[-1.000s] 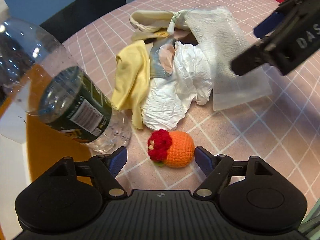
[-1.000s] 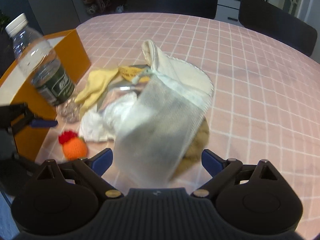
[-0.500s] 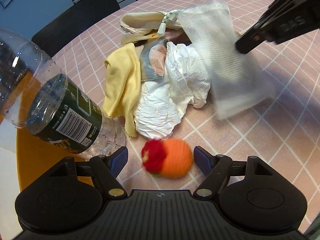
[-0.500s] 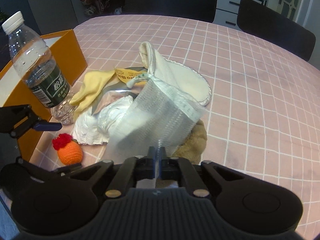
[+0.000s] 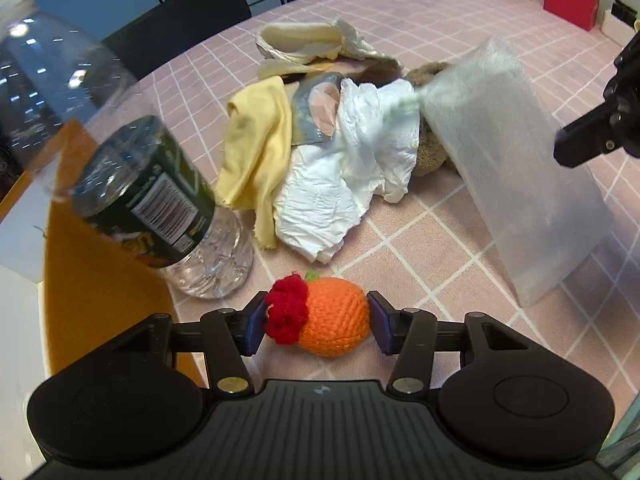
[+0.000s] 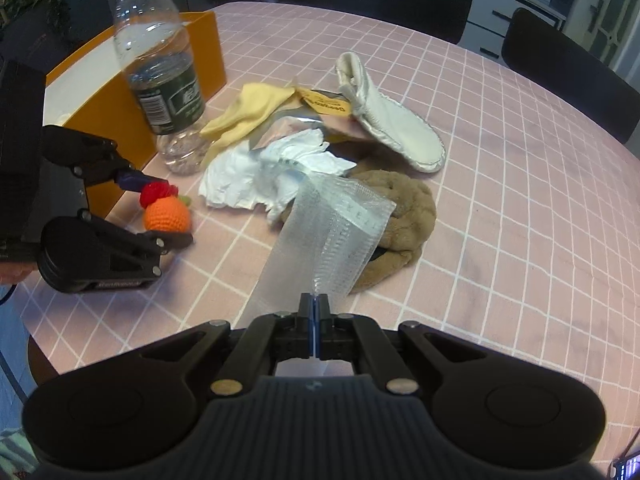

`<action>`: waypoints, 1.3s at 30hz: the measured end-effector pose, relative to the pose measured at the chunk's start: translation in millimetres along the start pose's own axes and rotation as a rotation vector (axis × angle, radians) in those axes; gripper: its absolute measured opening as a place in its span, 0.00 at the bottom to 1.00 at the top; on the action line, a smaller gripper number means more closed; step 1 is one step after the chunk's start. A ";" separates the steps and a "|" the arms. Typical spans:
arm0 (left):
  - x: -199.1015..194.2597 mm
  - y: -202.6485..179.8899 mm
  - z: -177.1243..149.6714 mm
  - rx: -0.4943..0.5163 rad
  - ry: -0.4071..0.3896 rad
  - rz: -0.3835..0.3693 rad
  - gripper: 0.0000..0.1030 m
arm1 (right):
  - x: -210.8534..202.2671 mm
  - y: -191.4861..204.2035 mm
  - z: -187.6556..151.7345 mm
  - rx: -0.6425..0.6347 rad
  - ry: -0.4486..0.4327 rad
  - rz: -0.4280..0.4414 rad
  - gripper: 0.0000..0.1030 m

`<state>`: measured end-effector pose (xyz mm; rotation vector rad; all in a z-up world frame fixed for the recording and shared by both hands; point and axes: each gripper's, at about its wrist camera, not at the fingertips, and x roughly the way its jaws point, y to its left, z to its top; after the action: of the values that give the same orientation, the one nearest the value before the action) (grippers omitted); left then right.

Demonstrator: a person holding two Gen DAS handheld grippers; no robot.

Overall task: Organize soft objects
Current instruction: 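Grasp the orange crocheted fruit with left tool while right tool grasps the mesh bag, then carry fruit and mesh bag into the orange box and open both tools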

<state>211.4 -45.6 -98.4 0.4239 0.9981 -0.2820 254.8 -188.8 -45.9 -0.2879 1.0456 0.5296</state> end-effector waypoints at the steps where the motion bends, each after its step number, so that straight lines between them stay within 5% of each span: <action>1: -4.7 0.5 -2.1 -0.001 -0.006 -0.003 0.57 | -3.1 1.6 -0.7 -0.002 -0.004 0.000 0.00; 12: -87.6 14.6 -12.9 -0.037 -0.139 -0.039 0.57 | -64.1 35.3 2.0 -0.073 -0.116 -0.002 0.00; 25: -177.8 100.5 -51.1 -0.141 -0.229 0.134 0.57 | -116.1 135.2 57.2 -0.255 -0.293 0.129 0.00; 32: -175.0 155.4 -59.6 -0.161 -0.209 0.215 0.57 | -86.2 204.2 108.0 -0.354 -0.321 0.134 0.00; 39: -128.5 194.0 -60.7 -0.173 -0.156 0.171 0.57 | -14.4 245.1 155.7 -0.352 -0.232 0.054 0.00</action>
<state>180.5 158.8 24.5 0.3221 0.8201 -0.0727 231.6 85.8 46.8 -0.4971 0.7337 0.7777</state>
